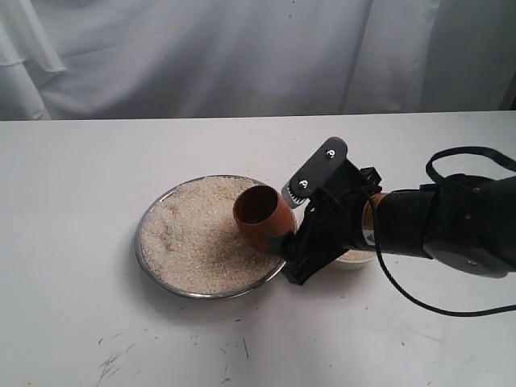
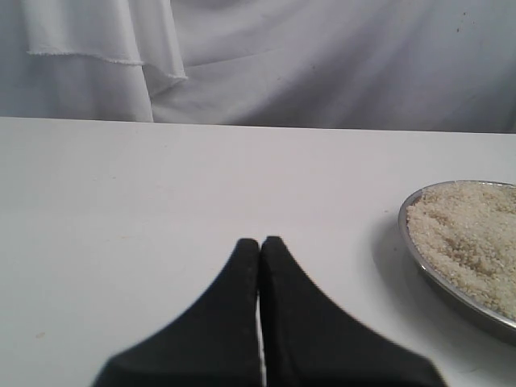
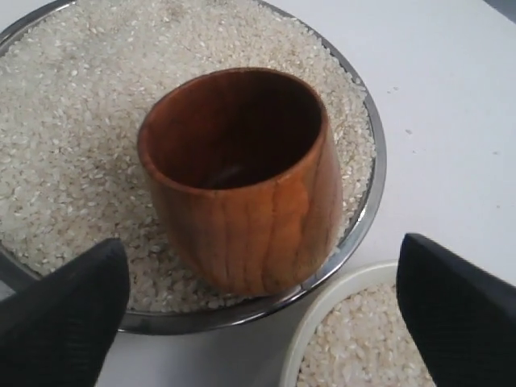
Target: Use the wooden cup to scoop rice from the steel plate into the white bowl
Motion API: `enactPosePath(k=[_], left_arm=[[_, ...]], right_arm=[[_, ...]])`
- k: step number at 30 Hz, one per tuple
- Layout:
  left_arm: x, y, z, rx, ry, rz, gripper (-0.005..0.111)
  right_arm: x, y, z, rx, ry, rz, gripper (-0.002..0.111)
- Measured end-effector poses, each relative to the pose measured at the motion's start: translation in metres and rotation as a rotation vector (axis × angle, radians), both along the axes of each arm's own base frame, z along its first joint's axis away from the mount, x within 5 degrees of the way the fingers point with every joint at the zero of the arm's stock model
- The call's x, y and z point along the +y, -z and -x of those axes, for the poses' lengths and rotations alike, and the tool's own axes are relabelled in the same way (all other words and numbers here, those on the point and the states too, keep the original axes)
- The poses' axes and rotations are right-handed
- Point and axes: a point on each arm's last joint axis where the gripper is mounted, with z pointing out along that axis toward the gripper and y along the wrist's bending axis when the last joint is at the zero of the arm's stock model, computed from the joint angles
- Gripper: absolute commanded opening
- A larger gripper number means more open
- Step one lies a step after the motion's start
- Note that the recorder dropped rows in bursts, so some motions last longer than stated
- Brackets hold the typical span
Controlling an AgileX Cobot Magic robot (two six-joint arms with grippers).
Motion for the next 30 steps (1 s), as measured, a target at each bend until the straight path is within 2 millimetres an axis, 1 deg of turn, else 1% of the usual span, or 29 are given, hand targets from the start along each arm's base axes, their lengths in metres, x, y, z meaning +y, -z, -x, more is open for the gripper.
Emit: enactPosePath(k=[4,8,17,22,27,30], left_arm=[[0.000,0.000,0.000,0.000,0.000,0.000,0.000],[0.000,0.000,0.000,0.000,0.000,0.000,0.000],[0.000,0.000,0.000,0.000,0.000,0.000,0.000],[0.000,0.000,0.000,0.000,0.000,0.000,0.000],[0.000,0.000,0.000,0.000,0.000,0.000,0.000],[0.000,0.000,0.000,0.000,0.000,0.000,0.000]], right_arm=[[0.004,0.010,-0.001,0.013,-0.021,-0.024,0.082],[0.008,0.013,-0.001,0.012,-0.039,-0.051,0.082],[0.018,0.023,-0.014,0.013,-0.046,-0.046,0.082],[0.024,0.022,-0.023,-0.001,-0.046,-0.056,0.082],[0.026,0.032,-0.025,0.018,-0.046,-0.042,0.082],[0.026,0.032,-0.026,0.019,-0.046,-0.042,0.082]])
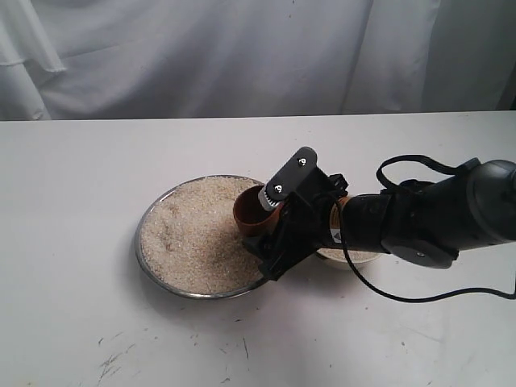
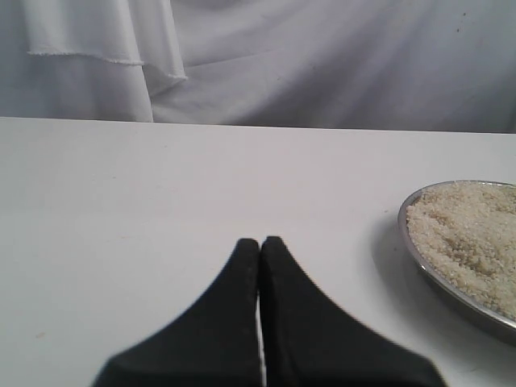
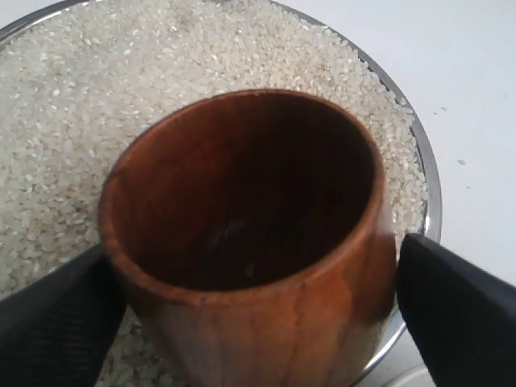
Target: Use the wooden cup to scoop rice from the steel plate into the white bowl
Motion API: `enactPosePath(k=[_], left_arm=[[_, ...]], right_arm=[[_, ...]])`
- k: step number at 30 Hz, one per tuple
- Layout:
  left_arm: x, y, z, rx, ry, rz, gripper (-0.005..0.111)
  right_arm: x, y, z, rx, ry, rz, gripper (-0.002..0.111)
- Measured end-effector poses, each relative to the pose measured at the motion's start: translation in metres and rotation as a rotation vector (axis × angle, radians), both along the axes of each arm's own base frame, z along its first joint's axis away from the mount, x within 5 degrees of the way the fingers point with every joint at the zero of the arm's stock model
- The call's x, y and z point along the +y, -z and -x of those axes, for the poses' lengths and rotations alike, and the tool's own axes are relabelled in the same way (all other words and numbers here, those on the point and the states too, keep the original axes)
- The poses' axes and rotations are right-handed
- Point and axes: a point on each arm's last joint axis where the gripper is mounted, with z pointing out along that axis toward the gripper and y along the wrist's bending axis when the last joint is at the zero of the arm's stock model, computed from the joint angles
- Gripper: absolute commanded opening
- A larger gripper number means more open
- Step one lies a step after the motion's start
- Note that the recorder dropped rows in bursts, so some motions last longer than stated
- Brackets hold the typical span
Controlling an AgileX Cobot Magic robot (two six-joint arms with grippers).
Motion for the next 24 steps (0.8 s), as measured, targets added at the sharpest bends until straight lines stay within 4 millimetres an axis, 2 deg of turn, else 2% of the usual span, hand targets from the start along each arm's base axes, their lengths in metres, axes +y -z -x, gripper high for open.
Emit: enactPosePath(k=[13,21,24], left_arm=[[0.0000,0.0000,0.0000,0.000,0.000,0.000,0.000],[0.0000,0.0000,0.0000,0.000,0.000,0.000,0.000],[0.0000,0.0000,0.0000,0.000,0.000,0.000,0.000]], right_arm=[[0.0008,0.0027,0.0000,0.004,-0.003,-0.007,0.081],[0.0008,0.0026,-0.0002,0.006,0.002,-0.010,0.068],[0.0008,0.0026,-0.0002,0.006,0.002,-0.010,0.057]])
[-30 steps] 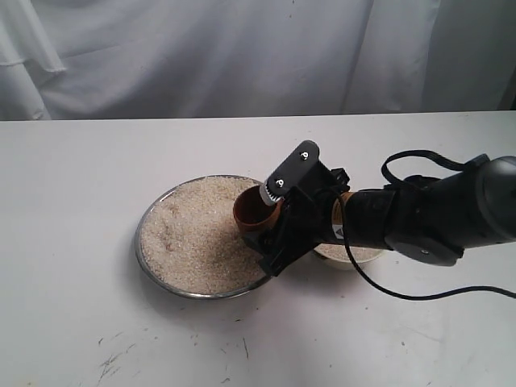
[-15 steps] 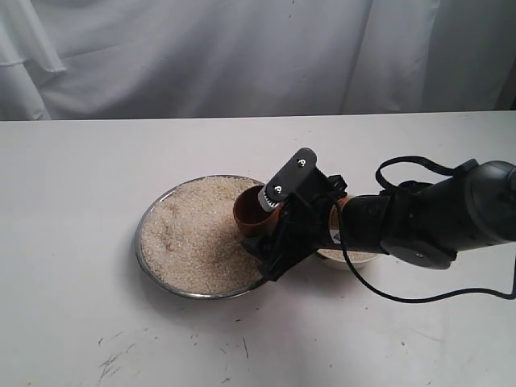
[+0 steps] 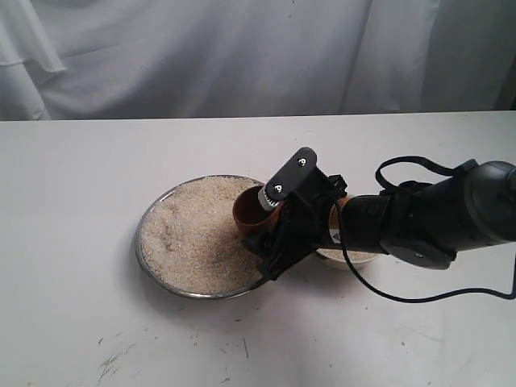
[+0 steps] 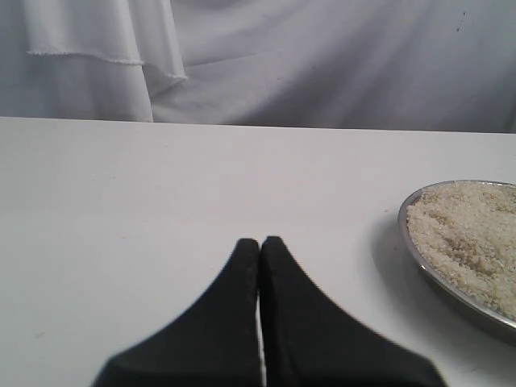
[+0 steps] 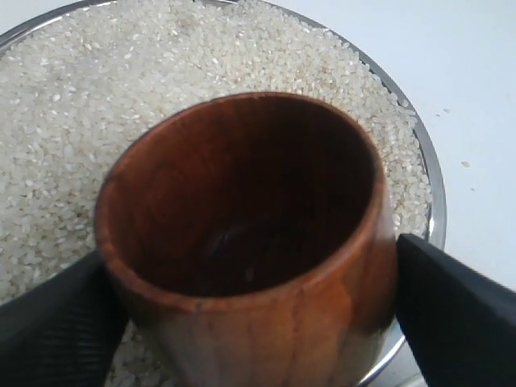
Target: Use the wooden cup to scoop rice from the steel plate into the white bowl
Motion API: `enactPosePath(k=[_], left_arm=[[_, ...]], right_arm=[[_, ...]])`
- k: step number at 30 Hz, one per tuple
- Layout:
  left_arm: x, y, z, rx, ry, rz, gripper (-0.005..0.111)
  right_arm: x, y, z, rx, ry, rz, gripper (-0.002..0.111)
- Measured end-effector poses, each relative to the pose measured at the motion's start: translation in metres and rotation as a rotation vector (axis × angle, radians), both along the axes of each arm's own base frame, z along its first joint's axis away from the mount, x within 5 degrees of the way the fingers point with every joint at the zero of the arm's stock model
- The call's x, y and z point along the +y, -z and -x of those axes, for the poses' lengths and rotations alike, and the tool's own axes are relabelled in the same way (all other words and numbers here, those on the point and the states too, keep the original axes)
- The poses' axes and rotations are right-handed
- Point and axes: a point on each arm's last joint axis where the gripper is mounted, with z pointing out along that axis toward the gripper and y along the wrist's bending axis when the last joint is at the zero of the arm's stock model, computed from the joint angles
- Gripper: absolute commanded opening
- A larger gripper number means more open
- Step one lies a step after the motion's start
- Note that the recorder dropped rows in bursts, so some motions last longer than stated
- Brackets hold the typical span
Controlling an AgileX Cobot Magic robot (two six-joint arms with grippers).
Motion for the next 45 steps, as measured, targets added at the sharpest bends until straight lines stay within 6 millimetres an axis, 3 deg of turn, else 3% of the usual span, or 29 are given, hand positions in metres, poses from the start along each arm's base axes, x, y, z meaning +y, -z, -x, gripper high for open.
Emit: enactPosePath(k=[10,14,21,29,37,45], left_arm=[[0.000,0.000,0.000,0.000,0.000,0.000,0.000],[0.000,0.000,0.000,0.000,0.000,0.000,0.000],[0.000,0.000,0.000,0.000,0.000,0.000,0.000],[0.000,0.000,0.000,0.000,0.000,0.000,0.000],[0.000,0.000,0.000,0.000,0.000,0.000,0.000],[0.000,0.000,0.000,0.000,0.000,0.000,0.000]], right_arm=[[0.004,-0.004,0.000,-0.020,-0.021,-0.059,0.013],[0.004,-0.005,0.000,-0.024,-0.021,-0.063,0.000],[0.003,-0.026,0.001,-0.068,-0.019,-0.084,0.000],[-0.002,-0.036,0.007,-0.133,-0.106,0.072,0.000],[0.023,-0.057,0.011,-0.251,-0.187,0.249,0.000],[0.034,-0.087,-0.005,-0.366,-0.143,0.399,0.000]])
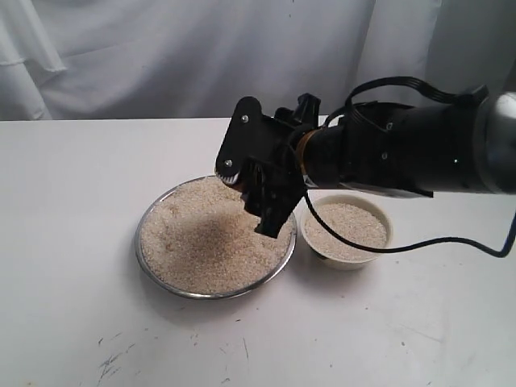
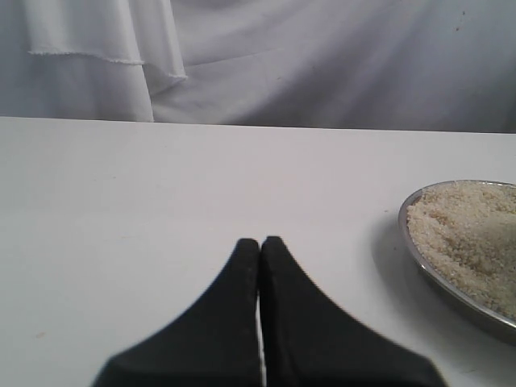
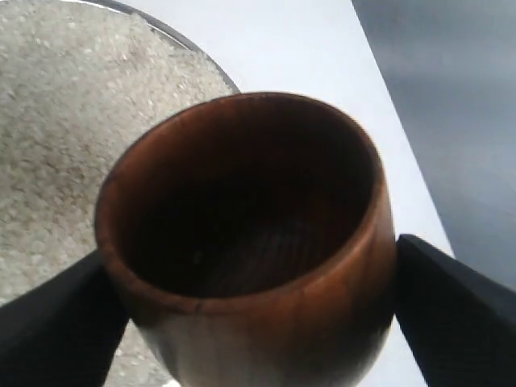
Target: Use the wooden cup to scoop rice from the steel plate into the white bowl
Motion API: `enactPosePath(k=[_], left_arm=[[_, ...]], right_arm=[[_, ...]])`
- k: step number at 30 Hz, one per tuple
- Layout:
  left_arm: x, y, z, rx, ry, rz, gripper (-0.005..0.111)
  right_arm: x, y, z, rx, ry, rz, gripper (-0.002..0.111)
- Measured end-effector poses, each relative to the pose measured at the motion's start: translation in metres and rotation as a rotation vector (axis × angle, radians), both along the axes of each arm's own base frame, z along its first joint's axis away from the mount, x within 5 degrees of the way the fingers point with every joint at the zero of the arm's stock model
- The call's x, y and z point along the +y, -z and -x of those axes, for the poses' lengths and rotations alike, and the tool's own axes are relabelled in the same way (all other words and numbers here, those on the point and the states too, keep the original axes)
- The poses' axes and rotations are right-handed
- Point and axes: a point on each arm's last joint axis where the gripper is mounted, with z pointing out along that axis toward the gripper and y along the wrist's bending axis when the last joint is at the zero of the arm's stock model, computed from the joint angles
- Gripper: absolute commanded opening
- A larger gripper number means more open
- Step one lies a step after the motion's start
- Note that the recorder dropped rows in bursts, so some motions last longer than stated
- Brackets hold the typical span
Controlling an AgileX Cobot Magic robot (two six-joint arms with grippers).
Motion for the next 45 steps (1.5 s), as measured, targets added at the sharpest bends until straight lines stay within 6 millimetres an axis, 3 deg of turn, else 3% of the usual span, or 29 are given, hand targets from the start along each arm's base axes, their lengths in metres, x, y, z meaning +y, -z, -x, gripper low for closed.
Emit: enactPosePath(k=[7,16,20,33,45], left_arm=[[0.000,0.000,0.000,0.000,0.000,0.000,0.000],[0.000,0.000,0.000,0.000,0.000,0.000,0.000],[0.000,0.000,0.000,0.000,0.000,0.000,0.000],[0.000,0.000,0.000,0.000,0.000,0.000,0.000],[0.000,0.000,0.000,0.000,0.000,0.000,0.000]], right_arm=[[0.001,-0.004,0.000,-0.041,0.003,0.108,0.000],[0.018,0.026,0.019,-0.044,-0.106,0.338,0.000],[0.024,0.030,0.023,-0.063,-0.159,0.387,0.000],[0.041,0.014,-0.002,-0.149,-0.120,0.536,0.000],[0.053,-0.009,-0.002,-0.070,-0.127,0.610,0.000]])
